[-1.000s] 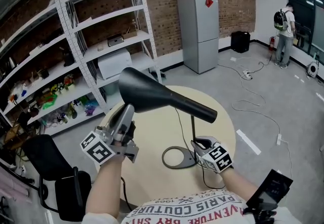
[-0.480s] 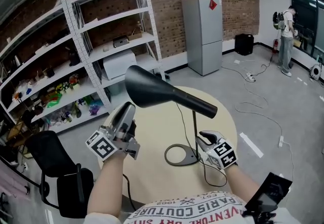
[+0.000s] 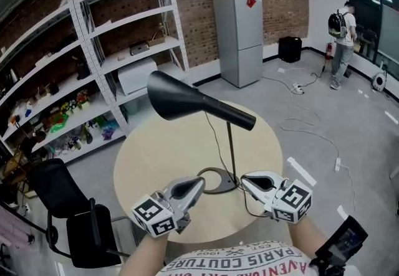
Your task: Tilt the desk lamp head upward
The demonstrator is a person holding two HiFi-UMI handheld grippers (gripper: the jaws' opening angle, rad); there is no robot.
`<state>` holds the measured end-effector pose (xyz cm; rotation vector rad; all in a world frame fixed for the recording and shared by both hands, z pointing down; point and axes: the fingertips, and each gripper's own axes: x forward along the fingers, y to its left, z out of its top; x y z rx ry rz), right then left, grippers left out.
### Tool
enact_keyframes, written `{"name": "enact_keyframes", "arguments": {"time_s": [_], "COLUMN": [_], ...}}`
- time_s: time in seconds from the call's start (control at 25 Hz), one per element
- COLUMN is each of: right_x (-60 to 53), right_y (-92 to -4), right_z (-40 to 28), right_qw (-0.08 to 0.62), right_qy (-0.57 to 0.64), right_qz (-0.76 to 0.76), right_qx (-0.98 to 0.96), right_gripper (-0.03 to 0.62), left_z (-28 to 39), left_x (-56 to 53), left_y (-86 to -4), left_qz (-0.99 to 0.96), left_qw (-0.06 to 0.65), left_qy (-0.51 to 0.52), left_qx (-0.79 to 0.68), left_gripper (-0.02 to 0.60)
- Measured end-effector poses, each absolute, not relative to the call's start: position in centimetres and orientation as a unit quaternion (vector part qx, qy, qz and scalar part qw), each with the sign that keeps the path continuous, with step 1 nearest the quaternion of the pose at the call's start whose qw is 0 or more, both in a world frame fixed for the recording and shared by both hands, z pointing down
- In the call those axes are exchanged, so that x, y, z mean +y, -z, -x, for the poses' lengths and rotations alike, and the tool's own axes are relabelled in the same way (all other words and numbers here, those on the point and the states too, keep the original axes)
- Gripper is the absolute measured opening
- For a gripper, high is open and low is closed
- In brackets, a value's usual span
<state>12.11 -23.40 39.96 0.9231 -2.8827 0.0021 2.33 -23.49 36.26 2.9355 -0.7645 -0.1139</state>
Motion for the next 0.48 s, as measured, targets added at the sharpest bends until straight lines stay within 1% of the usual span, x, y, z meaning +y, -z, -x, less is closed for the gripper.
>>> {"name": "enact_keyframes", "arguments": {"time_s": [0.12, 0.2, 0.48], "right_x": [-19.7, -17.4, -10.8], "right_y": [-38.7, -37.9, -37.2], "right_z": [-11.3, -10.3, -5.4], "right_qw": [0.041, 0.031, 0.026], "right_qy": [-0.010, -0.013, 0.002], "right_qz": [-0.296, -0.292, -0.304], "right_qx": [-0.954, -0.956, -0.952], "right_gripper": [0.000, 0.000, 0.002], "left_z": [-5.2, -5.6, -1.3], "left_x": [-19.8, -17.4, -10.4], "left_y": [-38.1, -38.6, -38.0], "left_qz": [-0.975, -0.978, -0.978], "left_qw": [0.072, 0.078, 0.083], "left_qy": [0.013, -0.003, -0.003], "left_qx": [-0.208, -0.193, -0.189], "left_gripper": [0.000, 0.000, 0.000]}}
